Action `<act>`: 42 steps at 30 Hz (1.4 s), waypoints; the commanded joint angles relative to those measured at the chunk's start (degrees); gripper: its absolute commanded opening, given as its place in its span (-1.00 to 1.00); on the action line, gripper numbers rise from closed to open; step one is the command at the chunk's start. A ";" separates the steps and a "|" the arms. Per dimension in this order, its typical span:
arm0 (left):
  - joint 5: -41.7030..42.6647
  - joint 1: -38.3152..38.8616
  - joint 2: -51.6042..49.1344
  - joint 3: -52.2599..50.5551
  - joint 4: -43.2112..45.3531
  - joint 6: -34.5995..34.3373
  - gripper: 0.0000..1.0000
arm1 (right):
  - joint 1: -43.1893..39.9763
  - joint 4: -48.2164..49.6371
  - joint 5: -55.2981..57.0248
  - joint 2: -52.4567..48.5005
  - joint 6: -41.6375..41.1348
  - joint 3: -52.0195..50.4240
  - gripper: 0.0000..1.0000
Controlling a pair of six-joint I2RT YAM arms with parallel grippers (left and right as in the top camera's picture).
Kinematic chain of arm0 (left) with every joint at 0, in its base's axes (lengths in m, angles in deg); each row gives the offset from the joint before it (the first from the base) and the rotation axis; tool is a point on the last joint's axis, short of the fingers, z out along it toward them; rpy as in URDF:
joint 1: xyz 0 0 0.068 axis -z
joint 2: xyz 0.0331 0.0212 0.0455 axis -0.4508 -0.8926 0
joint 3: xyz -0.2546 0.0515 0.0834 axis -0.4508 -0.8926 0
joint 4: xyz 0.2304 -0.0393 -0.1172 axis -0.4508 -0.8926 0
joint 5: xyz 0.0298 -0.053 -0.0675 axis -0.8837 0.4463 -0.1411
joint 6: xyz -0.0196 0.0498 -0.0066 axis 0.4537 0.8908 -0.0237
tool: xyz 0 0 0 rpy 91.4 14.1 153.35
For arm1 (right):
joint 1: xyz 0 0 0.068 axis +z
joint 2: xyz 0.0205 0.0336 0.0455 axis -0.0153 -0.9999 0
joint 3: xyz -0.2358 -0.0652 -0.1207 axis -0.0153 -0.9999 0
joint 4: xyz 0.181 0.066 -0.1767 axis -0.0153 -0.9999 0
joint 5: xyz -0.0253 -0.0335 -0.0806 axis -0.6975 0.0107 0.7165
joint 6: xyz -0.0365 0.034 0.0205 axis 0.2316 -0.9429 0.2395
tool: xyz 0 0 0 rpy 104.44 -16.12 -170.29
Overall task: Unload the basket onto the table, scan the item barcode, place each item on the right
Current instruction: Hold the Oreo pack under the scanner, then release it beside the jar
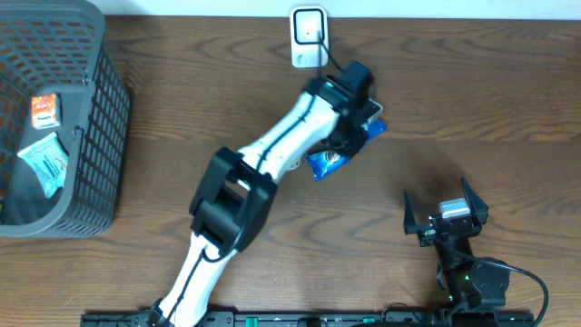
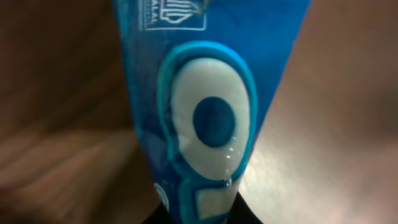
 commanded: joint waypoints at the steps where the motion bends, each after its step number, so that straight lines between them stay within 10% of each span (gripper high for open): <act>1: -12.48 1.46 0.24 0.44 1.38 -6.71 -0.13 | -0.17 -0.24 0.07 0.33 0.09 -0.07 0.99; 3: -12.48 1.75 0.39 0.66 1.44 -7.67 0.58 | -0.17 -0.24 0.07 0.33 0.09 -0.07 0.99; 10: -12.48 1.66 2.64 0.98 0.74 -8.92 0.68 | -0.17 -0.22 0.07 0.33 0.09 -0.07 0.98; 11: -12.48 1.66 2.84 0.98 0.74 -9.40 0.51 | -0.17 -0.22 0.07 0.33 0.09 -0.07 0.99; 14: -12.39 1.66 2.84 0.98 0.79 -11.26 -0.83 | -0.17 -0.22 0.07 0.33 0.09 -0.07 0.99; 42: -13.55 0.04 -5.62 1.77 0.09 -11.82 -0.85 | -0.17 -0.22 0.07 0.33 0.09 -0.07 0.99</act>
